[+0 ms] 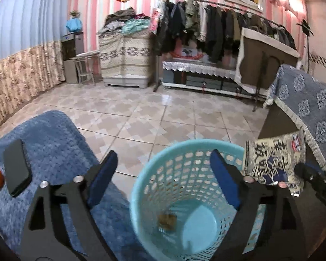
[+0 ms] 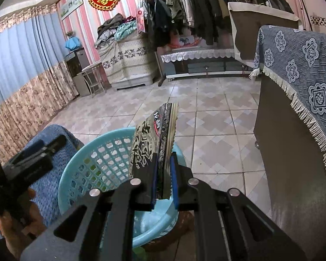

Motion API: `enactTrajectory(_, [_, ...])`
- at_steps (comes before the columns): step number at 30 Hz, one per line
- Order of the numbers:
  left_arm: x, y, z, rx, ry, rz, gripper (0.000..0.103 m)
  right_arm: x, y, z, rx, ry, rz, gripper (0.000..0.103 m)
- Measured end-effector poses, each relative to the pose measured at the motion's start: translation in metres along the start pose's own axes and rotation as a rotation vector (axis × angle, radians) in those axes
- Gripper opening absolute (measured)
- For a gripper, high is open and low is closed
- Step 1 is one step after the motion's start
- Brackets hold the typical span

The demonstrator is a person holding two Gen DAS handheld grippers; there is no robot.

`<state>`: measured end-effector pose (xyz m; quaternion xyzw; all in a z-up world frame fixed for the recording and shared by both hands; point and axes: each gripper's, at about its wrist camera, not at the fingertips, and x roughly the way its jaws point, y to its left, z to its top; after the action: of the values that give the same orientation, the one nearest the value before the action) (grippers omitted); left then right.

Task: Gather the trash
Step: 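Open the right tool to drop the snack bag into the wastebasket, then grasp the orange peel with the right tool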

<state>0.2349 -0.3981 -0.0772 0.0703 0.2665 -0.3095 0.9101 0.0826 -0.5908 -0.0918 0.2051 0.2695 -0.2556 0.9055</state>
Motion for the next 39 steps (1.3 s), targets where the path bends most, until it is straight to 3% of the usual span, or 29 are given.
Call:
enactTrajectory(6, [-0.03, 0.027, 0.01, -0.045, -0.035, 0.069, 0.096, 0.013, 0.022, 0.0, -0.041, 0.024, 0.024, 0.013])
enactTrajectory(11, [-0.06, 0.058, 0.014, -0.103, -0.05, 0.129, 0.096, 0.023, 0.041, -0.004, -0.083, 0.055, 0.029, 0.017])
enactTrajectory(13, [-0.073, 0.068, 0.012, -0.099, -0.057, 0.153, 0.097, 0.024, 0.046, -0.006, -0.079, 0.064, 0.043, 0.033])
enactTrajectory(14, [-0.08, 0.074, 0.01, -0.093, -0.061, 0.173, 0.097, 0.025, 0.048, -0.008, -0.077, 0.066, 0.033, 0.061])
enactTrajectory(15, [-0.088, 0.08, 0.009, -0.093, -0.064, 0.189, 0.097, 0.024, 0.052, -0.009, -0.082, 0.06, 0.016, 0.073])
enactTrajectory(18, [-0.109, 0.096, 0.004, -0.115, -0.069, 0.207, 0.097, 0.017, 0.059, -0.009, -0.088, 0.047, 0.014, 0.073])
enactTrajectory(25, [-0.163, 0.143, -0.004, -0.164, -0.094, 0.27, 0.098, -0.005, 0.092, -0.011, -0.12, -0.017, 0.034, 0.089])
enactTrajectory(36, [-0.252, 0.229, -0.045, -0.243, -0.105, 0.441, 0.098, -0.047, 0.201, -0.051, -0.35, -0.076, 0.189, 0.089])
enactTrajectory(39, [-0.272, 0.251, -0.062, -0.243, -0.095, 0.511, 0.098, -0.05, 0.229, -0.067, -0.38, -0.057, 0.269, 0.089])
